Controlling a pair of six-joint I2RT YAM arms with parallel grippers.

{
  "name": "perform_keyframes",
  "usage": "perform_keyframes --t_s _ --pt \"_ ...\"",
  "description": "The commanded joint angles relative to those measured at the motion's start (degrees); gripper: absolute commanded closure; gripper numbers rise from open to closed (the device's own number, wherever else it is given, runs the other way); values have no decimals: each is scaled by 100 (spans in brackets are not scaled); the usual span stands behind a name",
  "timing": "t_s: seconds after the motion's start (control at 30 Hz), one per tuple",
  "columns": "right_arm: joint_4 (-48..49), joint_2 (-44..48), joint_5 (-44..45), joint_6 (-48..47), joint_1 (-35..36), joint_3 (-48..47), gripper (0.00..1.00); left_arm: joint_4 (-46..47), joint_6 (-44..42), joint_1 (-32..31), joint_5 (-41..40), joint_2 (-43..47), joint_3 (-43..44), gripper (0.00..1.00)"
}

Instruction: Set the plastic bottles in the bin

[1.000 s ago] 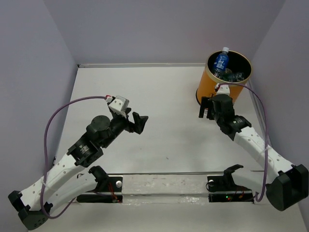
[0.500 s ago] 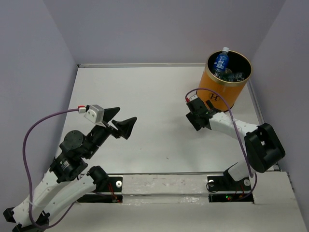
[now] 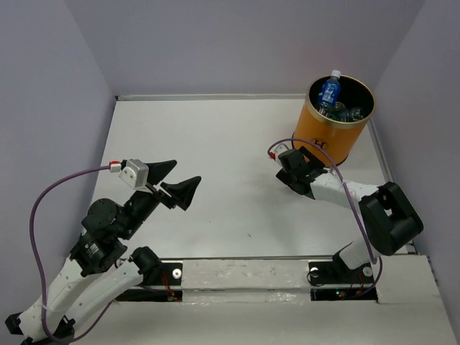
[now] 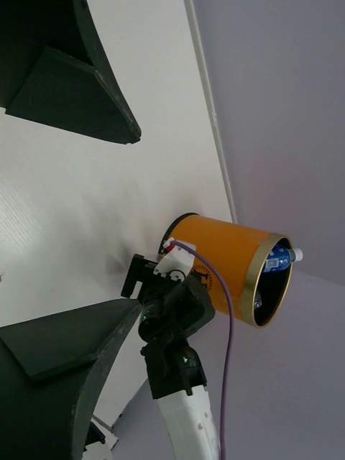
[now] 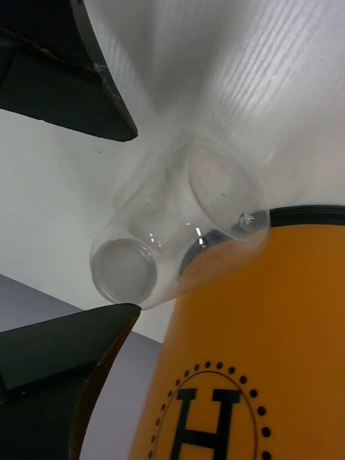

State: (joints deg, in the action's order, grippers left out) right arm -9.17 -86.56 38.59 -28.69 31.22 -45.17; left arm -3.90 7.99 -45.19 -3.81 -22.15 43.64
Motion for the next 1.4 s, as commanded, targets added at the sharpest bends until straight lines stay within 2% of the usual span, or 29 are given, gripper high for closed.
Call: perform_keyframes --t_s 0.0,0.4,0.53,0.63,0.7,0.87,1.0,1.1,1.23,1.37 --pt "714 -430 123 -594 51 -282 0 258 1 36 109 -26 40 1" --pt "1444 -1336 325 -805 -2 -405 1 250 -8 45 83 -228 22 1" --pt "1479 -1687 316 -884 -116 -545 4 250 1 54 48 -246 13 1" --pt "1488 -1855 281 -797 -116 -607 21 250 10 54 30 -263 4 1" --pt "1200 -1847 150 -525 -55 -756 24 249 1 63 39 -290 4 1" --pt "917 -1558 70 11 164 -880 41 249 10 98 39 -281 4 1" --pt "435 -1241 -9 669 270 -1029 47 241 -8 116 4 -307 4 1" --pt "241 -847 -210 1109 402 -1125 61 241 -25 107 -32 -325 4 1" --pt "135 -196 -360 1514 516 -1152 61 223 -34 116 -146 -334 4 1" --pt "-75 569 -905 1988 621 -1187 61 188 -43 124 -251 -316 4 1"
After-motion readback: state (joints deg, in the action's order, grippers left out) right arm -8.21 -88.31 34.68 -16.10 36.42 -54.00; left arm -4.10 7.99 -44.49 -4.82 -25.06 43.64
